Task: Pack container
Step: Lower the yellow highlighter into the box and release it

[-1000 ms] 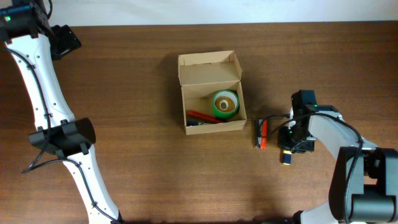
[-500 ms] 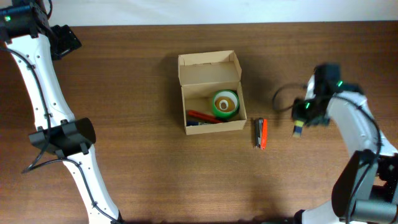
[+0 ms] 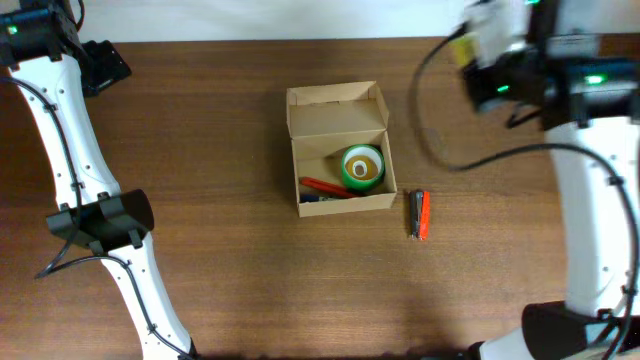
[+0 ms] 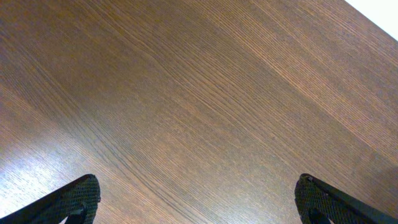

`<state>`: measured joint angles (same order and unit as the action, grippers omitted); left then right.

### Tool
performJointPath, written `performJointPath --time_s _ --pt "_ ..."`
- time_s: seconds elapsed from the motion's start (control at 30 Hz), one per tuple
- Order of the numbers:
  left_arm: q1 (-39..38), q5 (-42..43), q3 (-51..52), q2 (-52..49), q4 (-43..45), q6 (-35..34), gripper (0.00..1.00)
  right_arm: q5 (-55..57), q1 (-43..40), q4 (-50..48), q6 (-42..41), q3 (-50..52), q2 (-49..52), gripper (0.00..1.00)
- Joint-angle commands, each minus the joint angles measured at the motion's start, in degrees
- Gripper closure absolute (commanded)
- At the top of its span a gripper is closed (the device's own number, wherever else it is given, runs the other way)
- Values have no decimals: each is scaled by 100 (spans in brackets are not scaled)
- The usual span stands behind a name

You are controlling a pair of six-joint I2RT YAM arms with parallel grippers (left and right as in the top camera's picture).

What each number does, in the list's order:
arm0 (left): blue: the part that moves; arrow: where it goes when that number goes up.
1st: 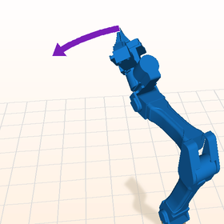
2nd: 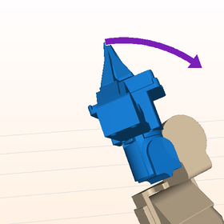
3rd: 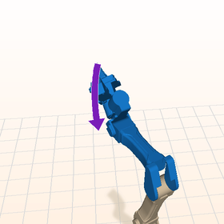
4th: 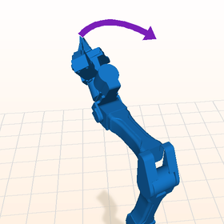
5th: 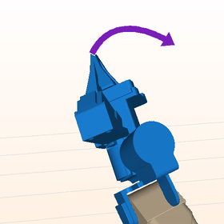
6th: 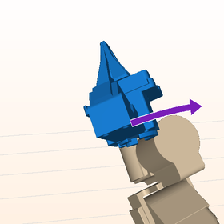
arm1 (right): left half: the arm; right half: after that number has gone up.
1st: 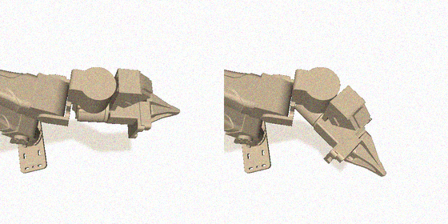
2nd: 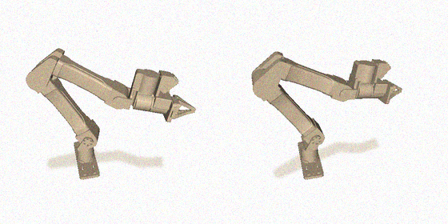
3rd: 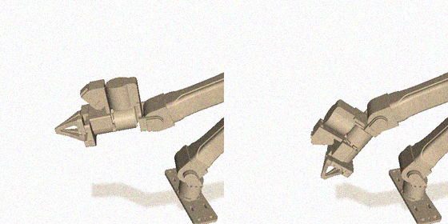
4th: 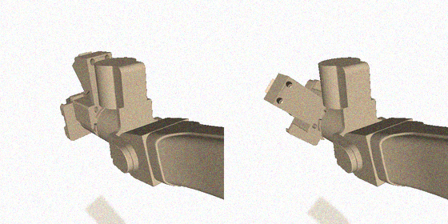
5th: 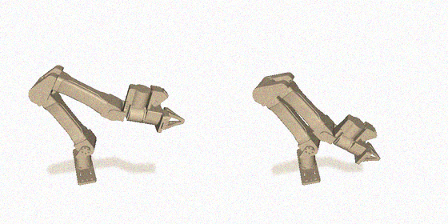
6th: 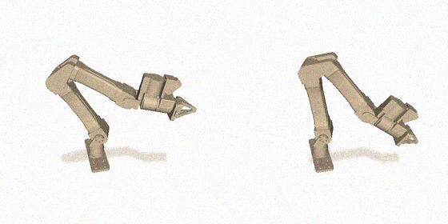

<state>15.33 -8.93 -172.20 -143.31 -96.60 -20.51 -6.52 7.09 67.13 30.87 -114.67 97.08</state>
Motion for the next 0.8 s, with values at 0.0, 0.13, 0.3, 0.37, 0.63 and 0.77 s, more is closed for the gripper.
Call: performJointPath --time_s 0.0,0.13,0.3,0.37,0.63,0.77 --pt "-7 15 -35 -15 -7 90 0 81 907 192 1755 -52 223 96" --pt "-7 15 -35 -15 -7 90 0 691 1665 201 2321 -52 833 96" --pt "-7 17 -35 -15 -7 90 0 726 1980 466 2448 -52 1794 96" --pt "-7 17 -35 -15 -7 92 0 721 1989 601 2446 -52 2120 96" --pt "-7 17 -35 -15 -7 92 0 363 1991 866 2420 -50 2844 96" --pt "-7 17 -35 -15 -7 92 0 269 1991 988 2420 -35 3040 96"
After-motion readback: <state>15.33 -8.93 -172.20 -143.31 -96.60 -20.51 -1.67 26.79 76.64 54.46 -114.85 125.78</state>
